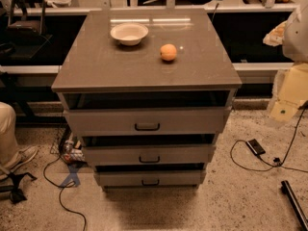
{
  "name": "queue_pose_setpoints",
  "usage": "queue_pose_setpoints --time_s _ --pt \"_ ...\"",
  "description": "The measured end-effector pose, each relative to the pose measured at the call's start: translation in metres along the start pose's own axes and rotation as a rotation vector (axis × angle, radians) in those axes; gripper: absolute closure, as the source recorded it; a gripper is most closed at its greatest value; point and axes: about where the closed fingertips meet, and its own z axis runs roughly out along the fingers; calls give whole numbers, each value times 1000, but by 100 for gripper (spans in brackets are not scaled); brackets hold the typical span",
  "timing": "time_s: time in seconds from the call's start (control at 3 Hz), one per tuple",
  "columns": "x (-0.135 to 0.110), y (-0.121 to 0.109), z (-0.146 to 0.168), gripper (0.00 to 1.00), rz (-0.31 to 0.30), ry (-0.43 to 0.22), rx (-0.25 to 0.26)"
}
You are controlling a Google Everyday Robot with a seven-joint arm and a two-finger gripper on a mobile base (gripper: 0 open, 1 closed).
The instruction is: Open bottom drawer
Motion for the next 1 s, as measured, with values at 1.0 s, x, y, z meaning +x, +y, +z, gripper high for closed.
queue_pose_setpoints --time_s 1.0 --pt "-14 45 111 0 -93 -147 -201"
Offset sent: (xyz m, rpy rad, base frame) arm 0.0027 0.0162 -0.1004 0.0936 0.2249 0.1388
